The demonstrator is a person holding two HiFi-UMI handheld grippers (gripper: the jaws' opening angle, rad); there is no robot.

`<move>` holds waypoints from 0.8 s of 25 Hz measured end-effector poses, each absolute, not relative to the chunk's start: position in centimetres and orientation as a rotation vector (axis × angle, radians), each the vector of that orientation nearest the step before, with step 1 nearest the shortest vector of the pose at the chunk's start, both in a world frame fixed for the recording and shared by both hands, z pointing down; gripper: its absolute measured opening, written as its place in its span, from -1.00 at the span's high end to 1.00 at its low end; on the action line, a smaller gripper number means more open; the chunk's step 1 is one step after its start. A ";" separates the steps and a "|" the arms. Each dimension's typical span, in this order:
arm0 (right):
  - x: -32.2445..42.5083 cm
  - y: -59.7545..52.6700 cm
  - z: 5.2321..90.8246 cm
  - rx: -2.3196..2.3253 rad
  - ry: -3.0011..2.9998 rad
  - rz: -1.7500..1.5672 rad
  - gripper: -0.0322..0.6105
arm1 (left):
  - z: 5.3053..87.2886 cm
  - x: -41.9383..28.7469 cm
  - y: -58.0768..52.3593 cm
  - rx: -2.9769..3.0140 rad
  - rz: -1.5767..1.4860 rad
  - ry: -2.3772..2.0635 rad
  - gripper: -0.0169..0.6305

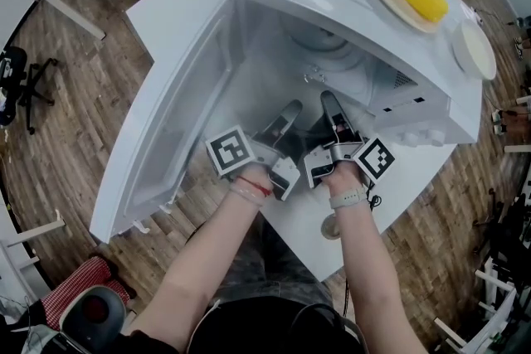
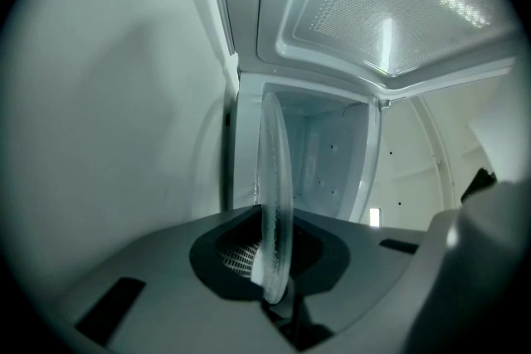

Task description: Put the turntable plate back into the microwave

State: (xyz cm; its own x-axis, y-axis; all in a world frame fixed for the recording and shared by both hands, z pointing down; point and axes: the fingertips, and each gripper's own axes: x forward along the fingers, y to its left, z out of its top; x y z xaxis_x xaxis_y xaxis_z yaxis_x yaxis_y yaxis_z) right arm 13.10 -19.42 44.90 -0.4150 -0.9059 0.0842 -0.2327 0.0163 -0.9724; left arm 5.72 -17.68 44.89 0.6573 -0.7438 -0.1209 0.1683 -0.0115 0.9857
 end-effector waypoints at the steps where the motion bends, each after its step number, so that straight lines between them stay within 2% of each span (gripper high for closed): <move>1: 13.0 -19.2 44.9 -1.173 1.713 -1.438 0.75 | 44.9 5.7 -17.7 1.408 -0.776 -0.522 0.85; 9: 11.7 -16.6 44.6 -1.134 1.818 -1.448 0.65 | 45.0 5.8 -17.6 1.412 -0.785 -0.523 0.85; 20: 11.4 -15.3 44.9 -1.065 1.772 -1.466 0.72 | 44.8 5.7 -17.7 1.420 -0.789 -0.517 0.85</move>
State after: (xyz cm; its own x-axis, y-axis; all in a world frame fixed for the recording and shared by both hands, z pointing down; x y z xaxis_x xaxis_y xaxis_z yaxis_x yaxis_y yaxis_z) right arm 11.36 -15.30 44.89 -0.4994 -0.8652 0.0441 -0.2051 0.0687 -0.9763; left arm 5.72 -17.69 44.79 0.6531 -0.7449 -0.1361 0.1718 -0.0292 0.9847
